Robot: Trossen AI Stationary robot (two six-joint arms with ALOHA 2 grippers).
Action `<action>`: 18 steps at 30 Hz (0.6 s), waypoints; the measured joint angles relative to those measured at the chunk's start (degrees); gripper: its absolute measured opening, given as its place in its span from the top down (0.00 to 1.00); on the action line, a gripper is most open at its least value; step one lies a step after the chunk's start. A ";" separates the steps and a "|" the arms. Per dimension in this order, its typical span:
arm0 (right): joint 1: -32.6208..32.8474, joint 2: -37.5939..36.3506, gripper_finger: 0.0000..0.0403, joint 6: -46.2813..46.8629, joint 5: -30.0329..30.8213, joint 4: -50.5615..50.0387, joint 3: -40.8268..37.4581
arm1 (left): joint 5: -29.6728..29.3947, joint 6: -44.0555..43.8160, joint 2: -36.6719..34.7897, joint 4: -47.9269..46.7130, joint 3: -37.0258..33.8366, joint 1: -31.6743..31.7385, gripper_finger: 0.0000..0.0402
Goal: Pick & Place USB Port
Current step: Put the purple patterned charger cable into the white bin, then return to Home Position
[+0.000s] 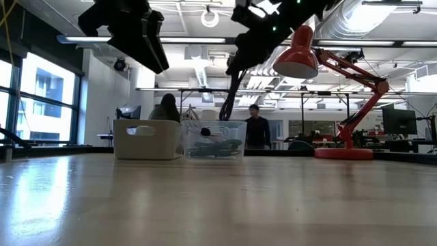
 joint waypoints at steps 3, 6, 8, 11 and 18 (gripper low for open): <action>-1.68 1.07 0.95 0.78 -0.69 1.29 0.00 | 0.15 -0.07 0.05 -0.01 -0.04 0.00 0.60; -3.06 1.31 0.93 1.84 -1.53 1.23 0.00 | 0.17 -0.68 0.05 -0.23 -0.04 0.00 0.60; -3.74 1.38 0.86 3.00 -2.27 1.25 0.02 | 0.20 -1.30 0.05 -0.60 -0.04 0.00 0.60; -4.39 1.43 0.74 4.06 -2.45 1.20 0.02 | 0.40 -1.78 0.05 -1.19 -0.04 0.00 0.60; -4.98 1.43 0.56 4.88 -2.75 1.22 0.02 | 0.57 -2.71 0.03 -1.57 -0.04 -0.02 0.60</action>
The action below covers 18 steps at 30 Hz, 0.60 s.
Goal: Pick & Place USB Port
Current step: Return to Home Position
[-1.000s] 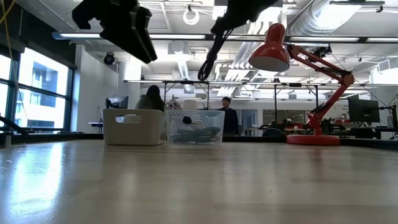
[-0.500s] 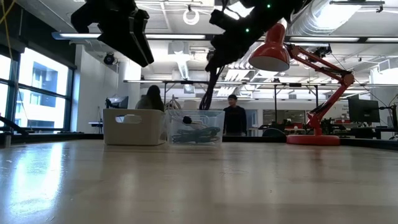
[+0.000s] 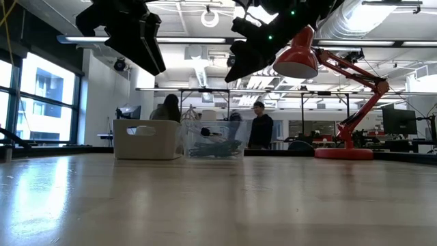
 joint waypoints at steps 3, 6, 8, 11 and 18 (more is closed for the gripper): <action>0.38 0.00 0.51 0.04 0.02 0.46 0.00 | 0.04 0.00 0.01 -0.01 0.00 -0.02 0.60; 1.19 0.00 0.48 -0.58 0.25 1.62 0.00 | 0.05 -0.05 0.02 -0.13 0.00 0.00 0.60; 1.94 -0.10 0.47 -2.76 0.48 1.90 0.00 | 0.06 -0.07 -0.01 -0.40 0.00 -0.02 0.60; 3.54 -1.21 0.47 -5.29 -0.18 1.68 0.03 | 0.08 -0.16 0.02 -1.67 0.00 -0.02 0.60; 11.13 -10.89 0.48 -7.80 0.22 -6.95 2.84 | 1.91 -0.21 -1.57 -2.90 -0.07 0.00 0.60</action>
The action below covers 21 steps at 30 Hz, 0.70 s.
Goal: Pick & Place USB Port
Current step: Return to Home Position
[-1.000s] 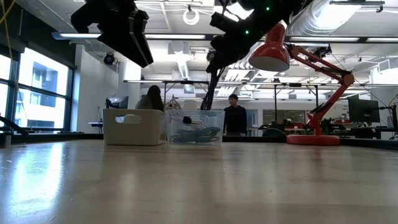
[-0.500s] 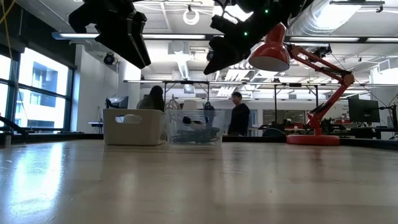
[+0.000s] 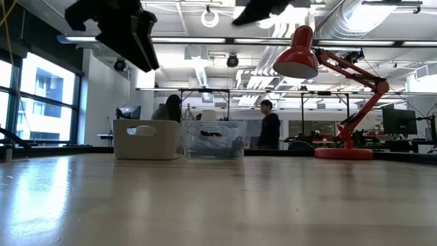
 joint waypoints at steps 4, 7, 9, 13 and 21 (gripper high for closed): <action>5.30 -8.50 0.48 0.49 -0.09 -5.42 1.10 | -0.33 0.84 -3.58 -0.01 0.00 0.00 0.60; 8.87 -15.58 0.48 2.60 -0.12 -10.03 1.12 | 0.80 4.11 -7.69 0.13 0.00 0.02 0.60; 10.87 -20.06 0.48 6.18 -0.68 -13.94 1.14 | 0.59 4.95 -10.69 0.18 0.00 -0.01 0.60; 13.92 -26.93 0.48 14.13 -1.71 -20.91 1.16 | -5.46 7.64 -17.25 0.73 0.02 0.00 0.60; 18.91 -34.63 0.77 23.63 2.05 -33.45 -0.44 | -13.85 10.02 -25.09 -0.09 0.04 0.11 0.60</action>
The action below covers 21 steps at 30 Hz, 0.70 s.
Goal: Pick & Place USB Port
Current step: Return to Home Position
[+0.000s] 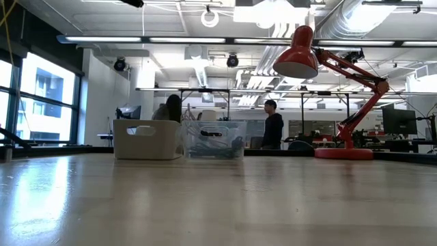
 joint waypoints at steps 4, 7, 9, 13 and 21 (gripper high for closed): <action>1.83 -4.56 0.97 -1.84 -2.83 -1.49 -2.31 | 0.33 0.78 -0.31 -2.38 0.00 0.00 0.60; 2.52 -9.55 0.96 -0.88 -0.40 -3.24 -4.02 | -2.37 0.52 -0.34 -3.50 0.00 0.00 0.60; 2.66 -13.57 0.99 -0.01 1.56 -5.44 -5.78 | -4.35 0.08 -0.37 -3.42 0.00 0.00 0.60; 2.66 -22.98 0.99 4.04 3.80 -7.72 -11.34 | -6.06 -1.84 -0.43 -4.22 0.00 0.00 0.60; 2.66 -39.05 1.00 4.82 2.38 2.75 -28.57 | -6.48 -4.96 -0.48 -3.15 -4.40 0.00 0.60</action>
